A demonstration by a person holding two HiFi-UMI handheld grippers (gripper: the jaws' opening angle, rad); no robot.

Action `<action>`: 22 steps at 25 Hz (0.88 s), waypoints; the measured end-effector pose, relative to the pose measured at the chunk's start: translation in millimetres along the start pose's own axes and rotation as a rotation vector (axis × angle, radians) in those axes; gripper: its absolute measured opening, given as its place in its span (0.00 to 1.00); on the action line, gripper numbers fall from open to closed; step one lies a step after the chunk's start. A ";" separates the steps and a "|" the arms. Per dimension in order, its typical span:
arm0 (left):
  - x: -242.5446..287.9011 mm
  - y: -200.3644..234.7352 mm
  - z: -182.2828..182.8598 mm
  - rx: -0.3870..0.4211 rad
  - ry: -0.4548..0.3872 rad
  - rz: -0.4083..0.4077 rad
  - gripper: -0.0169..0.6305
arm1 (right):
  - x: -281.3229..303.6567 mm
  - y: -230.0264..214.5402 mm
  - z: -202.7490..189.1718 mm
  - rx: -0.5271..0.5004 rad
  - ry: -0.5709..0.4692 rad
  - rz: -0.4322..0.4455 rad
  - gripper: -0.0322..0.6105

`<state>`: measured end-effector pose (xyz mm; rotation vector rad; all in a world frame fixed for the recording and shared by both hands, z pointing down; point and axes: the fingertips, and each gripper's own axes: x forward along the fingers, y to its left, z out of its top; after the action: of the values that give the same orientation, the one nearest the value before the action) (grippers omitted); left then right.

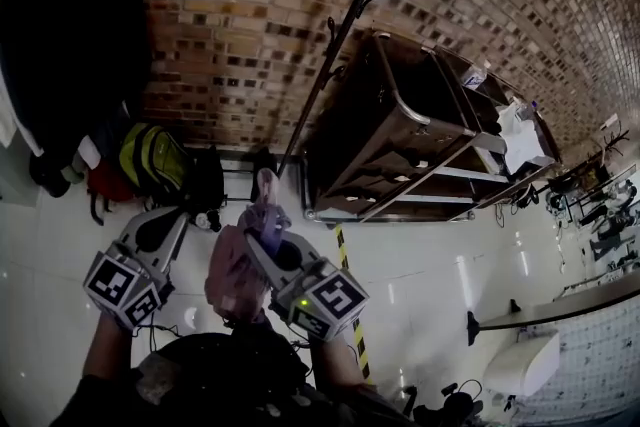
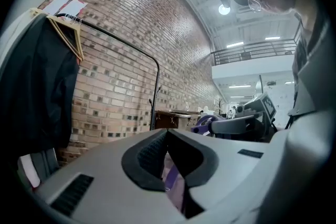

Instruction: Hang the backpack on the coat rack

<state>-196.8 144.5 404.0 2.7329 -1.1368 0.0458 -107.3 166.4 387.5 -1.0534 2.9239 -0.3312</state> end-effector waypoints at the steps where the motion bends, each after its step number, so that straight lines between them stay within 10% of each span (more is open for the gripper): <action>1: 10.3 2.4 -0.5 -0.003 0.010 0.001 0.05 | 2.7 -10.0 2.3 0.000 0.000 0.006 0.09; 22: 221.0 50.2 45.4 -0.007 -0.008 0.134 0.05 | 39.3 -221.3 69.7 0.001 0.026 0.144 0.09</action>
<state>-77.8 -53.1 388.8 2.6489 -1.3182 0.0490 7.5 -37.9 366.7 -0.8375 2.9999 -0.3448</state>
